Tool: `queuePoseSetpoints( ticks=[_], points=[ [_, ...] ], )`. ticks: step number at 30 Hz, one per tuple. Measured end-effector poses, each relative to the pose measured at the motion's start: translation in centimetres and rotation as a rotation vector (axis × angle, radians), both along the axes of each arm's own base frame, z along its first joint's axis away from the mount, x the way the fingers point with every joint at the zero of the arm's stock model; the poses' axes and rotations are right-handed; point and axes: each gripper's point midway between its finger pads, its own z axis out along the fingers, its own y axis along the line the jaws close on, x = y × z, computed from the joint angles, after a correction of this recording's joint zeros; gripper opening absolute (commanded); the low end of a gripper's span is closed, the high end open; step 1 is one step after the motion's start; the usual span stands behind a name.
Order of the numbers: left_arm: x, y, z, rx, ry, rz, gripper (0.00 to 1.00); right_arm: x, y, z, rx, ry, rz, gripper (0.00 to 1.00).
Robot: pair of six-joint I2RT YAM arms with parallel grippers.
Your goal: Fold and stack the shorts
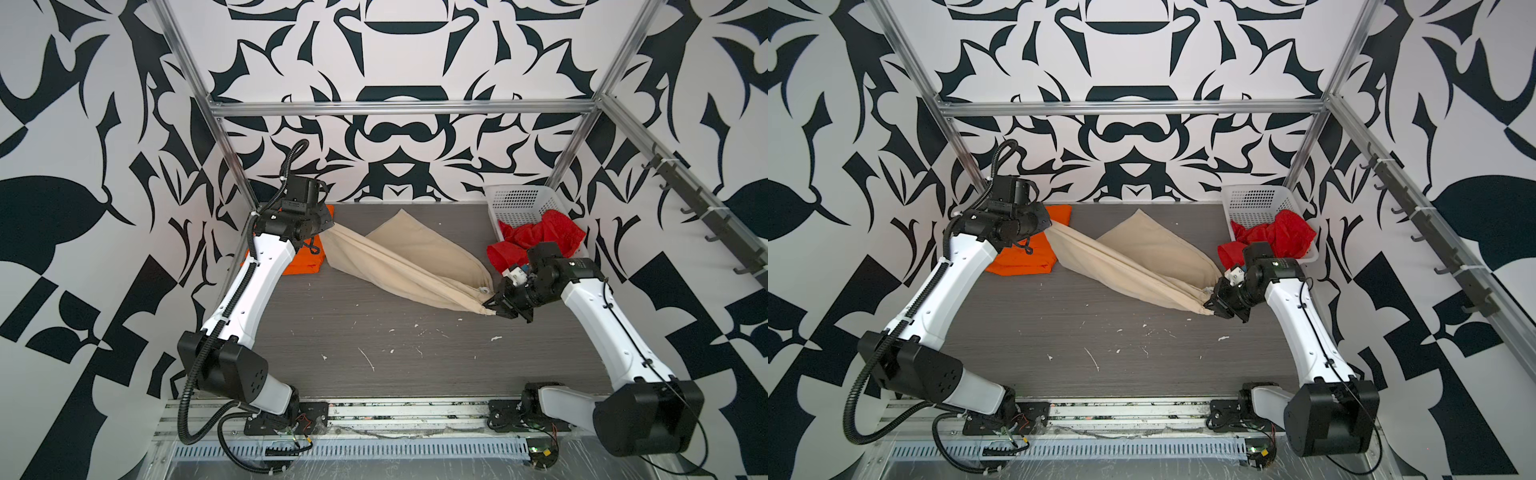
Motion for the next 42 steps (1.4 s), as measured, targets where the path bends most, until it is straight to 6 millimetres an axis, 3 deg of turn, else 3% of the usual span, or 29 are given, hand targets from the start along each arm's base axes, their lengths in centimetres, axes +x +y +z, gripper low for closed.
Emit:
queuePoseSetpoints(
  ticks=[10,20,29,42],
  points=[
    [2.4,-1.9,2.6,-0.018,-0.106,-0.092,0.00,0.2,0.0,0.0,0.015,0.016,0.000,0.00],
    [5.3,-3.6,2.4,-0.013,-0.146,-0.157,0.00,0.4,0.0,-0.2,0.021,0.028,-0.002,0.00],
    [8.1,-5.3,0.8,-0.025,-0.146,-0.204,0.00,0.7,-0.2,-0.5,0.024,0.043,-0.010,0.00],
    [9.8,-7.2,3.4,-0.042,-0.255,-0.270,0.00,1.0,-0.3,-0.4,0.031,0.030,-0.019,0.00]
  ],
)
